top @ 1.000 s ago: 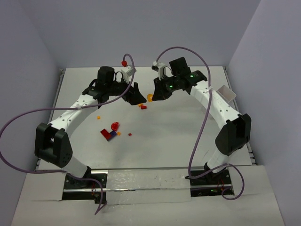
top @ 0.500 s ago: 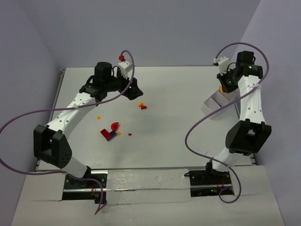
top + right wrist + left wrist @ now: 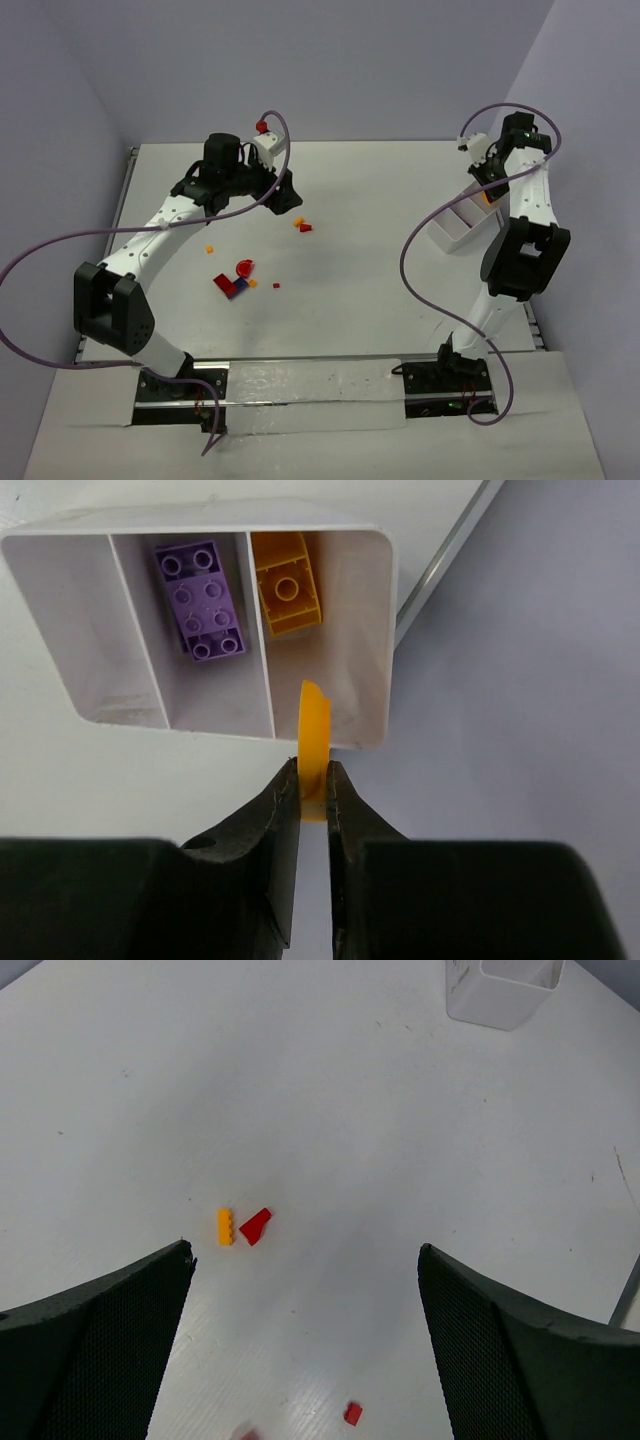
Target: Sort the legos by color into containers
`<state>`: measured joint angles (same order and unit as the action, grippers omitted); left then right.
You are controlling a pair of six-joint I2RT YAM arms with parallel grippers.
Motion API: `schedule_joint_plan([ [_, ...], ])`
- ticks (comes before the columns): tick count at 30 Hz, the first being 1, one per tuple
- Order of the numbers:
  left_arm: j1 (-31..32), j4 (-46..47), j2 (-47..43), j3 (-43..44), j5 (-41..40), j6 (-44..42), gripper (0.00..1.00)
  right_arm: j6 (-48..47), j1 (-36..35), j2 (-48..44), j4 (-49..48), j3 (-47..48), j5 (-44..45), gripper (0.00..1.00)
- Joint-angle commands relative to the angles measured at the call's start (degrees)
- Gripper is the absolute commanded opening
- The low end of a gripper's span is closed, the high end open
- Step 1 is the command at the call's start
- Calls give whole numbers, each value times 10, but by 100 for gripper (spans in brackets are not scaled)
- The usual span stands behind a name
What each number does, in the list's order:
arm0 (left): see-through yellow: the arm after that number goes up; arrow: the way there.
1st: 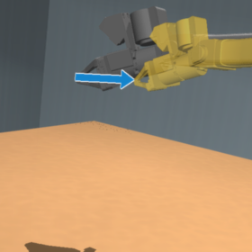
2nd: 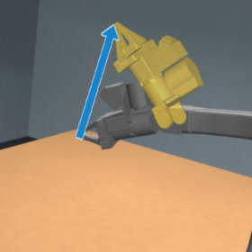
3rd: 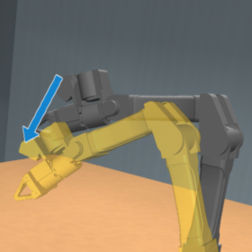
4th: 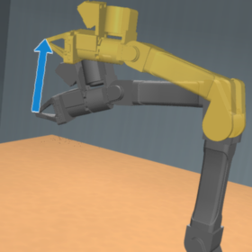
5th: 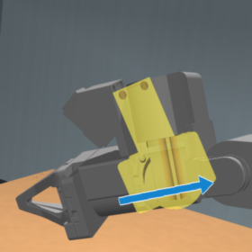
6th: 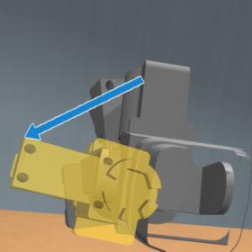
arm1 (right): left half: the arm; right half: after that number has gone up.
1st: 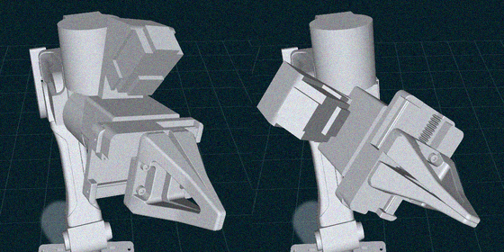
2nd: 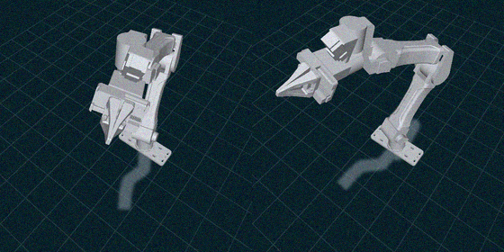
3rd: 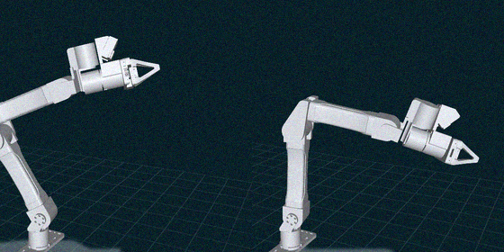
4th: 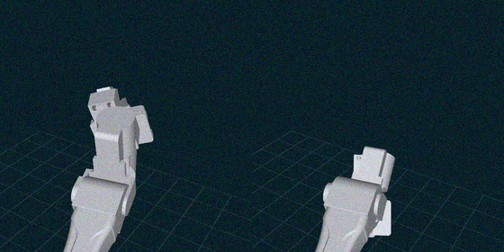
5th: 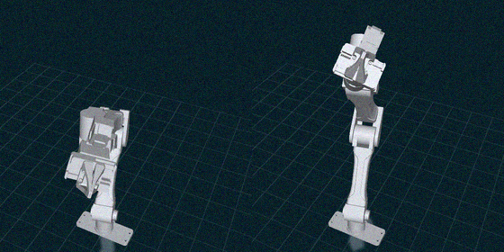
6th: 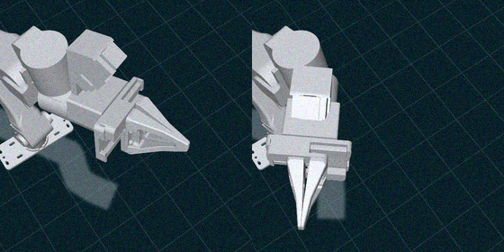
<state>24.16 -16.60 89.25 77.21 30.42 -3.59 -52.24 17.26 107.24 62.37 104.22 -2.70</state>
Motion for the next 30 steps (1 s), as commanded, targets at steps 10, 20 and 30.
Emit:
schedule_joint_plan([
  [10, -1, -17, 14, 21, -15, -12, 99, -10, 0, 34, -27, 48, 15, 43],
  [20, -20, 33, -17, -14, -55, 48, 99, 133, -69, -21, 0, 97, -88, 45],
  [30, -210, 74, -47, -58, 3, 229, 99, 475, -349, -69, -213, -50, -105, 71],
])
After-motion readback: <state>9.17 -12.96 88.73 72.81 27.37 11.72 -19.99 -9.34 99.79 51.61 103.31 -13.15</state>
